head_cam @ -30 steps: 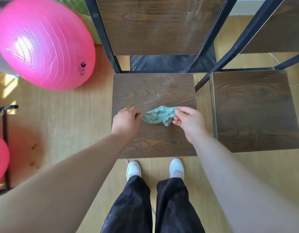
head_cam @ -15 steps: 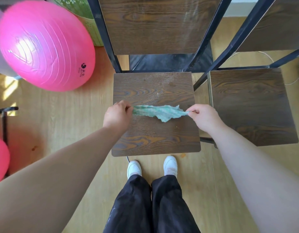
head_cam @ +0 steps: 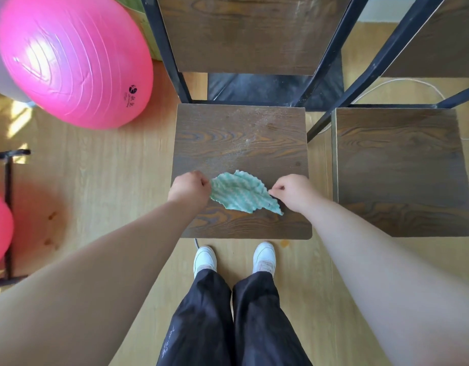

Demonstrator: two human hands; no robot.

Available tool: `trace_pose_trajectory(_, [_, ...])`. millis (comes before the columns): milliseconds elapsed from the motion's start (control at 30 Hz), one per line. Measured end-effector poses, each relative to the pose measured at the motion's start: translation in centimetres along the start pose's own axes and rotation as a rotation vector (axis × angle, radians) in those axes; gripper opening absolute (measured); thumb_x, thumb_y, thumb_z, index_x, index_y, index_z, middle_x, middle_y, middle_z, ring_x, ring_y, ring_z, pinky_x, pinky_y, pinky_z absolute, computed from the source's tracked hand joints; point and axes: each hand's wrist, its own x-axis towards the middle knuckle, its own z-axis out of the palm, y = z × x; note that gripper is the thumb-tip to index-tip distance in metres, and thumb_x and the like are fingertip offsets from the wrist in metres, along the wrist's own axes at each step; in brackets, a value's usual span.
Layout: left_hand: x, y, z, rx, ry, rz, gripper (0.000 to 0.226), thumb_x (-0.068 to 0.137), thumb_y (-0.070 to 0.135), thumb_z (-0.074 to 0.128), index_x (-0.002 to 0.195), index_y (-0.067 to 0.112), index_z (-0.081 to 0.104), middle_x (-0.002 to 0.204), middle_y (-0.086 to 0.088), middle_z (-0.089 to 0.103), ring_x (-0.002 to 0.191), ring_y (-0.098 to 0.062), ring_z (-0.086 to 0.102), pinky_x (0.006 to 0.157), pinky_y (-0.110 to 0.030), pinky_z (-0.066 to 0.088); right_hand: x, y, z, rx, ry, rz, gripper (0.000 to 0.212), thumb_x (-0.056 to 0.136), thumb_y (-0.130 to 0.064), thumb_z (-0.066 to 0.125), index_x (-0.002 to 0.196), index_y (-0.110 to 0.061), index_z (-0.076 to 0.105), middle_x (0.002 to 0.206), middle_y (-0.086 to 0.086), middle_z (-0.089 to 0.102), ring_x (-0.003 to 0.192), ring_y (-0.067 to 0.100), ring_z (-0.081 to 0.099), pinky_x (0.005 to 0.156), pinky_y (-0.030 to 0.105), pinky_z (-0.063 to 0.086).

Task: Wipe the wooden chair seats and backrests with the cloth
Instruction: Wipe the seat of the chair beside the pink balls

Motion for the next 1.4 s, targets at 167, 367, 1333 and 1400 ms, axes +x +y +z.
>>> trace_pose_trajectory(167, [-0.1,-2.5,1.9,-0.029,-0.017,-0.083,0.019,0.092,0.018,0.049,0.093,0.012,0.067,0.089,-0.008,0.068,0.074,-0.026,0.055,0.055,-0.029,0.038,3.3,-1.7,1.5,0.038,0.179,-0.106,0.024,0.096,-0.022,0.058,0.117,-0.015,0.067,0.111,0.007,0.060,0.093,0.027,0.059,0.082,0.038,0.052])
trace_pose_trajectory(367, [0.5,-4.3,2.8,-0.118,0.000,-0.154,0.013,0.091,0.019,0.053,0.098,0.019,0.064,0.090,0.000,0.063,0.074,-0.020,0.055,0.057,-0.026,0.037,6.8,-4.3,3.0,0.000,0.194,-0.278,0.036,0.098,-0.017,0.056,0.133,-0.025,0.059,0.110,0.002,0.053,0.085,0.025,0.056,0.074,0.037,0.048])
trace_pose_trajectory(1333, [3.2,1.7,-6.8,-0.254,0.243,0.144,0.012,0.092,0.020,0.060,0.096,0.027,0.068,0.081,0.009,0.062,0.069,-0.008,0.055,0.055,-0.018,0.039,3.0,-1.3,-9.3,0.657,0.589,0.020,0.009,0.092,-0.029,0.060,0.091,-0.032,0.068,0.079,-0.012,0.066,0.068,0.010,0.065,0.066,0.031,0.059])
trace_pose_trajectory(1400, [2.6,2.0,-7.1,-0.266,0.243,0.157,0.013,0.092,0.020,0.059,0.097,0.027,0.069,0.079,0.011,0.061,0.068,-0.009,0.056,0.053,-0.020,0.040,1.7,-0.9,-9.3,0.751,0.585,0.038,0.009,0.091,-0.029,0.063,0.086,-0.034,0.069,0.073,-0.011,0.067,0.065,0.009,0.064,0.062,0.028,0.059])
